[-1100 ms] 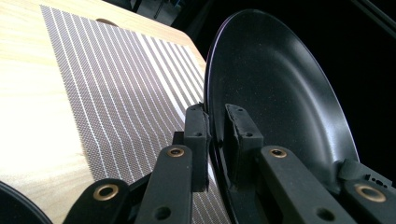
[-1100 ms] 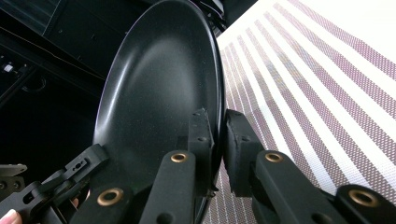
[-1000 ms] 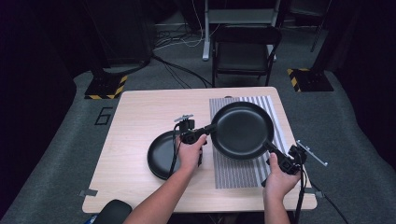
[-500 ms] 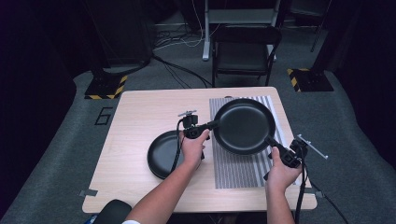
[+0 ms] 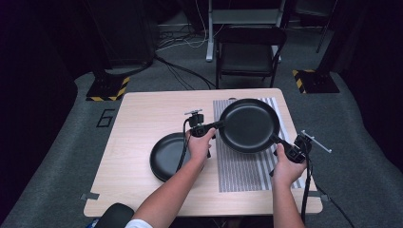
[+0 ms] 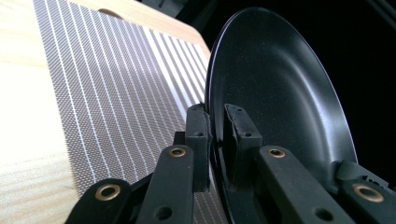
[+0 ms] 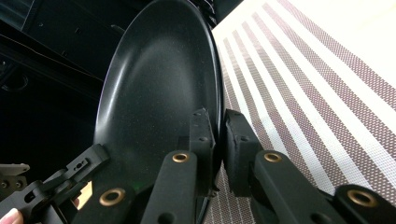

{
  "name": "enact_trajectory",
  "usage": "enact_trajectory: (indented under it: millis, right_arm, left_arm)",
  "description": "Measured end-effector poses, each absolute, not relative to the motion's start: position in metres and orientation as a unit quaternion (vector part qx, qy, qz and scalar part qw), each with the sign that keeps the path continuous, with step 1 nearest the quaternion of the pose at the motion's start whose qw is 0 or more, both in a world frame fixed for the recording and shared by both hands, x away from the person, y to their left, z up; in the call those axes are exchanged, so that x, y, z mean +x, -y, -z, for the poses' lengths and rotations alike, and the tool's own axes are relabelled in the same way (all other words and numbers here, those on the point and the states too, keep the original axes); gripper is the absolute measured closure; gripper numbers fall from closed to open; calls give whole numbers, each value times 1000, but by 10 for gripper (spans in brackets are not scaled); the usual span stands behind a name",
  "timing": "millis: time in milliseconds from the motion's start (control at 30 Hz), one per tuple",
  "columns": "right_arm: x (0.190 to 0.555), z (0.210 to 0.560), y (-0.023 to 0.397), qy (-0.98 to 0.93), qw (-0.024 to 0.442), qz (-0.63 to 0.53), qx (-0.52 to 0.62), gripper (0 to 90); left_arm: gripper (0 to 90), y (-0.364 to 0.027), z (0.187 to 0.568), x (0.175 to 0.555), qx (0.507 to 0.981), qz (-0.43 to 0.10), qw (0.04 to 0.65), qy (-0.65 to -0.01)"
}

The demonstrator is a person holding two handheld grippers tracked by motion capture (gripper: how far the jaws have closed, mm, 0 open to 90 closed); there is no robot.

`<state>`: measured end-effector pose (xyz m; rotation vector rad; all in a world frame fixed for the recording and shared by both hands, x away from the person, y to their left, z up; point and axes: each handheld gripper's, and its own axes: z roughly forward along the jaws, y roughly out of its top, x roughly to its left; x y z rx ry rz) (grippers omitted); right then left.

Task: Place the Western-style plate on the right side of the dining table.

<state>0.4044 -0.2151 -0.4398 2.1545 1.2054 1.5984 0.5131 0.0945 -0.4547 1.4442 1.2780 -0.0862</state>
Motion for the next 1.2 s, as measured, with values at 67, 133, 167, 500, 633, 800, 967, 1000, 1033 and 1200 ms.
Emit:
enact_trajectory:
  millis: [67,133,167,500,633,800,967,1000,1033,1200]
  right_arm:
    - [408,444,217,-407,96,-539,731,828]
    - [410,447,218,-407,91,-536,734,828]
    - [411,449,219,-408,90,-536,734,828]
    - [423,464,223,-405,67,-525,746,829]
    - [425,468,224,-407,66,-517,750,829]
    - [427,475,228,-402,56,-514,756,828]
    - [427,481,231,-401,51,-507,761,829]
    - [428,483,231,-399,50,-507,763,828]
    - [428,483,231,-399,48,-506,763,828]
    - [427,491,235,-398,46,-500,768,828]
  left_arm:
    - [811,-93,457,516,616,37,565,-548]
    - [811,-92,460,519,619,37,562,-548]
    - [811,-92,460,519,619,38,561,-549]
    - [810,-88,473,529,624,40,541,-562]
    - [809,-87,479,531,625,45,535,-566]
    - [811,-83,482,533,631,46,528,-567]
    - [809,-79,488,534,634,45,516,-575]
    - [809,-78,488,534,633,46,515,-576]
    - [809,-78,489,534,634,47,514,-577]
    - [808,-73,496,535,636,47,506,-581]
